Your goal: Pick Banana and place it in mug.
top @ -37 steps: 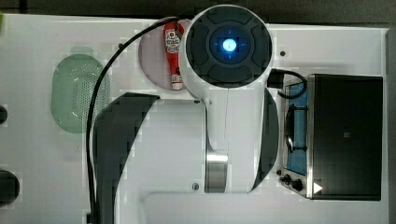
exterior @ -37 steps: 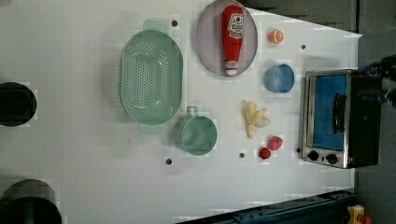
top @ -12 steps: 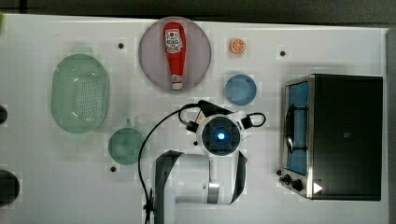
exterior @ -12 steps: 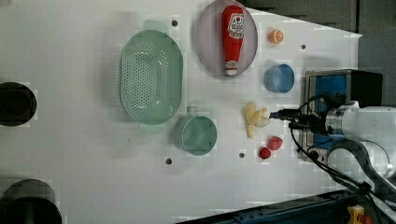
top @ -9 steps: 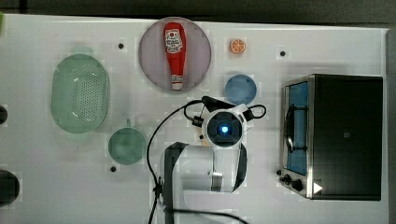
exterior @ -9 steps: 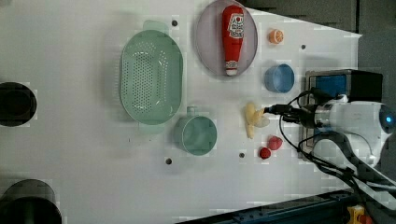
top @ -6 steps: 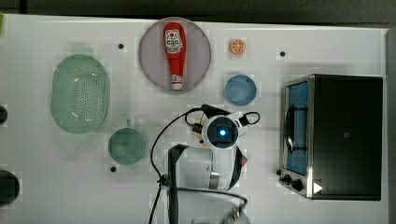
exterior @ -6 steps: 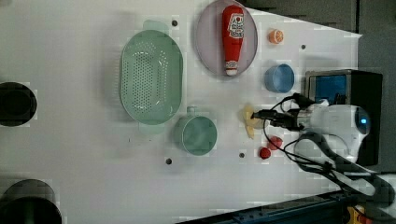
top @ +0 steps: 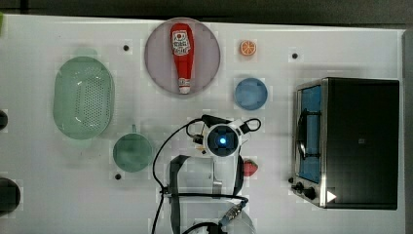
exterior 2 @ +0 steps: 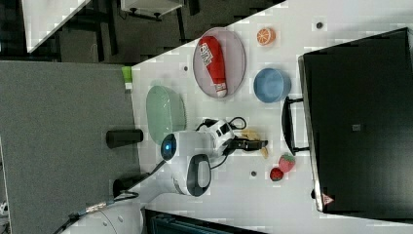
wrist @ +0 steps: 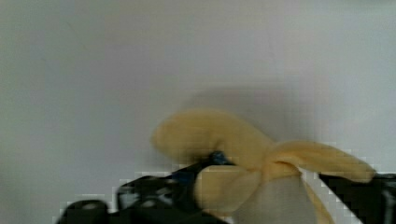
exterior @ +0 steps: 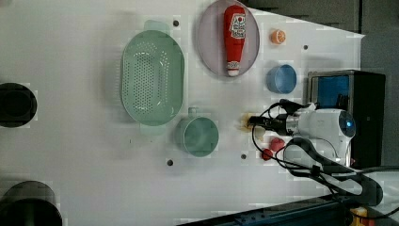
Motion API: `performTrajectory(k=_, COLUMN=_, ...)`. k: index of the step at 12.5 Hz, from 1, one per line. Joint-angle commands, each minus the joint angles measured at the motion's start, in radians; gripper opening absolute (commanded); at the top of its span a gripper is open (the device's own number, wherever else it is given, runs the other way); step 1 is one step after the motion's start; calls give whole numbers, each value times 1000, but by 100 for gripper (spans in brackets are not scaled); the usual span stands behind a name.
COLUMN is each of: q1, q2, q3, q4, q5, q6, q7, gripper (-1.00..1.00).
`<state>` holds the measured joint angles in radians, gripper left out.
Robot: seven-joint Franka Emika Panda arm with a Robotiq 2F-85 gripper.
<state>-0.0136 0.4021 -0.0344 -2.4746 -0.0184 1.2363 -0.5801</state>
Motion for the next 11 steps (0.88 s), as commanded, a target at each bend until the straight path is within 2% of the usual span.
performTrajectory(k=1, q1=-10, q2=-39, q3=0, q4=-9, q5=12, q6=6, q7=-27, gripper=-4)
performTrajectory(k=3, q1=-11, q2=-57, q3=-2, q4=-4, q5=12, q6=4, q7=-27, gripper=-45)
performTrajectory(k=6, q1=-13, q2=-146, q3=-5, q4=-4, q5=12, q6=-33, q7=-27, gripper=-46)
performTrajectory(k=11, q1=-12, q2=-426, q3=-13, q4=23, q5=14, q6=-348, q7=-27, gripper=-46)
